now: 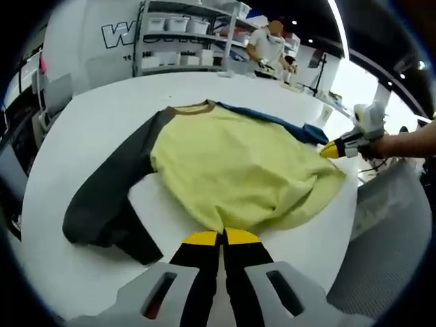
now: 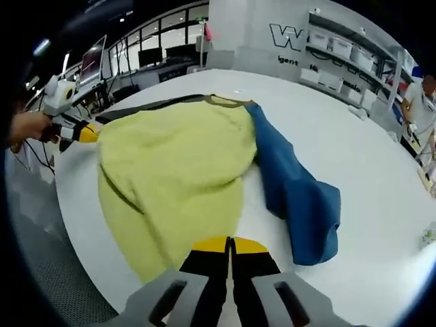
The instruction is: Fold the garment on the visible template until the final outline fits inside the template.
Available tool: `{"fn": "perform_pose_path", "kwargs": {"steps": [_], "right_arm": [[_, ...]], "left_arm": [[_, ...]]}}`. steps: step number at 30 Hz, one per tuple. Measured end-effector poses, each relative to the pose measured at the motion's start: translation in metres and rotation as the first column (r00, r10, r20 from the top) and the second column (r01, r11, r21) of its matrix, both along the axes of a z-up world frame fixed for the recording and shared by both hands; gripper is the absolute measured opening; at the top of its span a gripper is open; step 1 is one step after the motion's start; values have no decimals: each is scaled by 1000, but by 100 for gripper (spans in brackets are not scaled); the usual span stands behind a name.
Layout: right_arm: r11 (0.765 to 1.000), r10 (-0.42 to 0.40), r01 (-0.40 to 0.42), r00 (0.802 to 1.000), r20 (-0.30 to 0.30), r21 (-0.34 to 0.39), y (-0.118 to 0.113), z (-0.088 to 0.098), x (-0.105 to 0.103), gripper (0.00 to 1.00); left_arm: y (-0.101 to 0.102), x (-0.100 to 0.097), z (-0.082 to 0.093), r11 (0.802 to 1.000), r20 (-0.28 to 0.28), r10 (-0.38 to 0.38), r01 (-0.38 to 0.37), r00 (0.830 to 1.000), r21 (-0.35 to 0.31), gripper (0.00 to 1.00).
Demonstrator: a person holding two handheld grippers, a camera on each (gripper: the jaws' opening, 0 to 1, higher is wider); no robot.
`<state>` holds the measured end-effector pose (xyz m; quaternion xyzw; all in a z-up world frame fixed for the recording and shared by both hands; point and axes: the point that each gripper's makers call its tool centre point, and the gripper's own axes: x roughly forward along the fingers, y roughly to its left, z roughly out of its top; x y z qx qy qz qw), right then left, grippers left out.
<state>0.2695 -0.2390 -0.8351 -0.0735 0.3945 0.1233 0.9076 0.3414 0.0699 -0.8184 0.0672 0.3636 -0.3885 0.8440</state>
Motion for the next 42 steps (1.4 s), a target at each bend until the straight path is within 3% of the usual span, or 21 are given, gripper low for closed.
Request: {"fn": "perform_pose_path", "kwargs": {"steps": [4, 11, 22, 28, 33, 42], "right_arm": [[1000, 7, -7, 1000, -9, -5, -4, 0, -6, 0], [1000, 24, -25, 999, -33, -13, -6, -1, -16, 0], [1000, 12, -12, 1000, 7, 14, -2, 11, -13, 0], [989, 98, -102, 994, 44, 104, 30, 26, -16, 2], [978, 168, -174, 984, 58, 114, 57, 33, -24, 4], [927, 330, -340, 940, 82, 160, 124, 40, -35, 9]], "left_arm": [[1, -7, 2, 1000, -34, 6, -5, 999, 5, 5], [0, -12, 8, 1000, -45, 3, -2, 999, 7, 5], [4, -22, 4, 1000, -59, 2, -1, 998, 25, 5], [12, -26, 5, 999, -44, 7, -6, 999, 35, 6], [16, -28, 2, 999, -43, 9, -7, 999, 42, 6], [13, -30, -1, 999, -7, -28, 29, 1000, 46, 17]]}}
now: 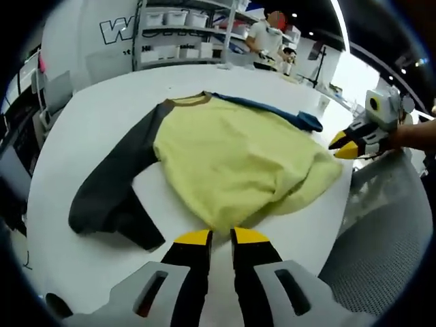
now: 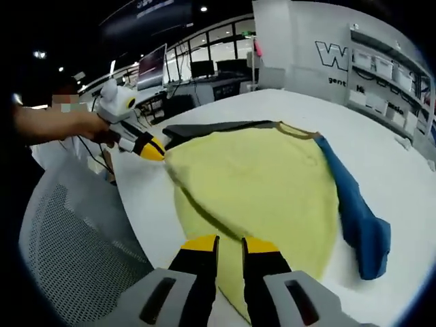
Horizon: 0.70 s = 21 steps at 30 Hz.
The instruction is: Fold the garment on the visible template until the final outline fits inside the template.
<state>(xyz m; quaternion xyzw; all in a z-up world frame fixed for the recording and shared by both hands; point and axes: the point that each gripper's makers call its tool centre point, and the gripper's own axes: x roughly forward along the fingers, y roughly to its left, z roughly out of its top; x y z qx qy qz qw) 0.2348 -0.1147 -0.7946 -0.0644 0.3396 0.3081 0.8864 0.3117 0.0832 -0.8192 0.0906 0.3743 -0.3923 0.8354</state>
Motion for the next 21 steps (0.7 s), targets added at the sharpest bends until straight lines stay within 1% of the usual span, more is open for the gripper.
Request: {"fn": "perform_pose_path", "kwargs": {"steps": [2, 4, 6, 9, 10, 11, 14, 16, 21], "right_arm": [[999, 42, -42, 999, 0, -3, 14, -1, -2, 9], [998, 69, -69, 998, 9, 4, 24, 0, -2, 10], [994, 104, -105, 994, 18, 17, 37, 1, -2, 11], [989, 144, -145, 989, 23, 11, 52, -1, -1, 11], [986, 163, -164, 986, 26, 13, 58, -1, -2, 10], [983, 181, -181, 983, 30, 17, 62, -2, -2, 9], [975, 221, -221, 975, 26, 9, 72, -6, -4, 9], [970, 241, -242, 970, 29, 3, 78, -10, -3, 8], [961, 275, -275, 961, 23, -20, 87, -19, -1, 8]], "left_arm": [[-3, 1, -3, 1000, 0, -7, 7, 1000, 3, 19], [-5, 4, -5, 1000, 7, -7, 7, 1000, 7, 18], [-8, 7, -6, 1000, 2, -4, 4, 1000, 2, 17], [-10, 11, -6, 1000, -5, -5, 5, 1000, -2, 11], [-11, 11, -4, 1000, -13, -4, 4, 1000, -10, 6], [-12, 10, -2, 1000, -22, 1, -1, 1000, -25, 5], [-13, 12, 8, 998, -30, 18, -19, 999, -60, 5], [-13, 13, 13, 995, -52, 37, -41, 998, -88, 5], [-10, 14, 19, 994, -71, 46, -52, 996, -92, 5]]}}
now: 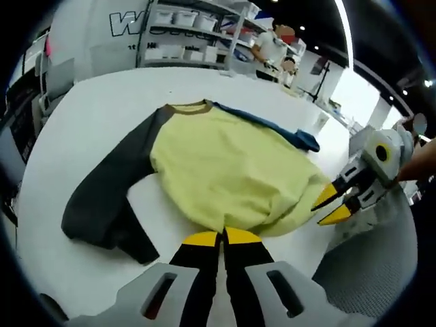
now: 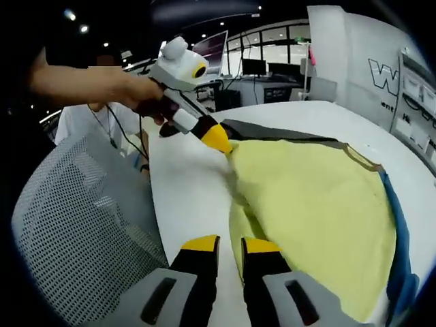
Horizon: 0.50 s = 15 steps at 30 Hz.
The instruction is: Fold the garment on the visible template until the final outline fits inside the template.
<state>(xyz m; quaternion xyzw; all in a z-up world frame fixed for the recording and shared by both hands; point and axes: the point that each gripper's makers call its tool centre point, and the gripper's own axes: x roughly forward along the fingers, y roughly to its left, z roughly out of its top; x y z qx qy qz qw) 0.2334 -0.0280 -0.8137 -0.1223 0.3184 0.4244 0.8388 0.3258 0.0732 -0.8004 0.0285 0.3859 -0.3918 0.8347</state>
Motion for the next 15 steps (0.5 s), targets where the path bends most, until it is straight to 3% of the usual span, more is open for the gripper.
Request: {"fn": "perform_pose_path", "kwargs": {"steps": [7, 15], "right_arm": [[999, 16, -16, 1000, -2, -33, 4, -14, 4, 8], [996, 16, -17, 1000, -13, -93, 0, -29, 2, 9]], "left_arm": [[-7, 4, 7, 1000, 9, -3, 3, 1000, -4, 5], [-21, 26, 5, 1000, 55, 17, -18, 998, 11, 5]]}}
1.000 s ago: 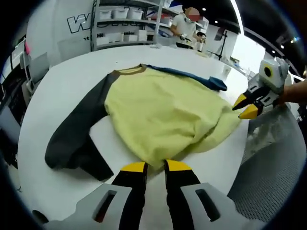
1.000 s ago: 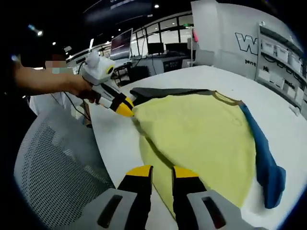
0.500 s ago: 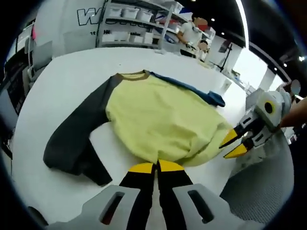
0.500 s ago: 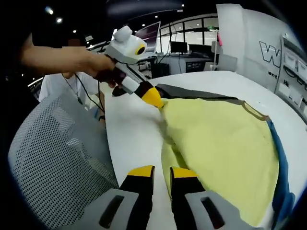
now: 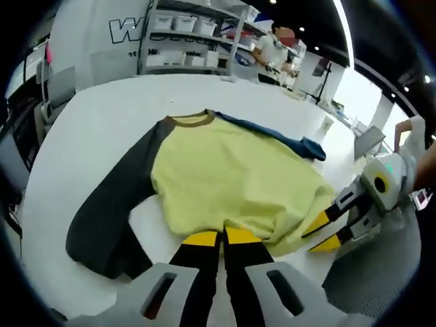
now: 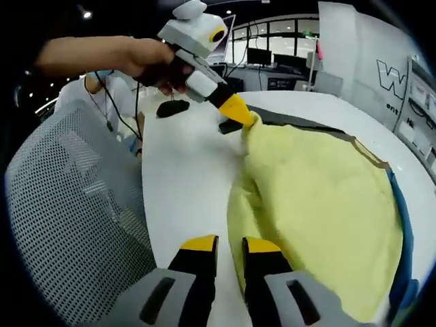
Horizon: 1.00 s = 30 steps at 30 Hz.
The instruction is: Fold the garment on the visible template until the final outline fits inside the template.
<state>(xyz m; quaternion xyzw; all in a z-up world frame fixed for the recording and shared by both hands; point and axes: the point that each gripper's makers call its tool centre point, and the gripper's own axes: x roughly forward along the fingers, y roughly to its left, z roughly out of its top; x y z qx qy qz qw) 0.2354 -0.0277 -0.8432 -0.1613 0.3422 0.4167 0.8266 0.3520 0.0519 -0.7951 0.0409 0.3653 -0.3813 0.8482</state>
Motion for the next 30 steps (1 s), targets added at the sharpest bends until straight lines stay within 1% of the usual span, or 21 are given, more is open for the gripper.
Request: {"fn": "perform_pose_path", "kwargs": {"steps": [1, 2, 10, 13, 16, 20, 23, 24, 25, 26, 28, 29, 30], "right_arm": [[1000, 2, -2, 1000, 0, -6, 0, -1, -1, 8], [1000, 0, 0, 1000, 19, -5, -1, 0, 1, 7], [1000, -9, 10, 1000, 24, -15, -3, 0, 3, 4], [999, 6, -4, 999, 51, -41, -4, -1, 5, 0], [999, -4, 7, 998, 61, -50, -7, -1, 8, 0], [999, 1, 2, 998, 63, -45, -7, 0, 8, 0], [1000, -12, 13, 999, 35, -24, -7, 0, 7, 0], [999, -5, 7, 999, 49, -34, -8, 2, 6, 0], [1000, 15, -13, 997, 82, -25, -5, 6, 7, 5], [1000, 14, -13, 997, 79, -13, -4, 7, 6, 10], [1000, 24, -23, 998, 60, -16, -3, 5, 4, 7], [999, 31, -29, 997, 69, -35, -5, 4, 5, 6], [999, 31, -29, 997, 68, -34, -5, 2, 5, 6]], "left_arm": [[-2, 2, 0, 1000, 1, -1, 1, 1000, -1, 5], [-4, 4, 0, 1000, 0, -3, 3, 1000, -3, 5], [-9, 17, -3, 1000, 7, -5, 5, 1000, 3, 5], [-10, 21, -8, 1000, 1, -5, 5, 1000, 6, 5], [-11, 24, -12, 1000, -4, -2, 2, 1000, 8, 5], [-12, 26, -15, 1000, -7, -4, 4, 1000, 11, 5], [-12, 25, -14, 1000, -5, -5, 5, 1000, 11, 5], [-12, 25, -14, 1000, -5, -6, 6, 1000, 10, 5], [-11, 25, -14, 1000, -5, -7, 8, 1000, 11, 5], [-11, 25, -14, 1000, -4, -8, 8, 1000, 11, 5], [-10, 25, -14, 1000, -6, -7, 7, 1000, 10, 5], [-9, 25, -13, 1000, -5, -8, 8, 1000, 11, 5], [-8, 24, -13, 1000, -3, -8, 8, 1000, 12, 5]]}}
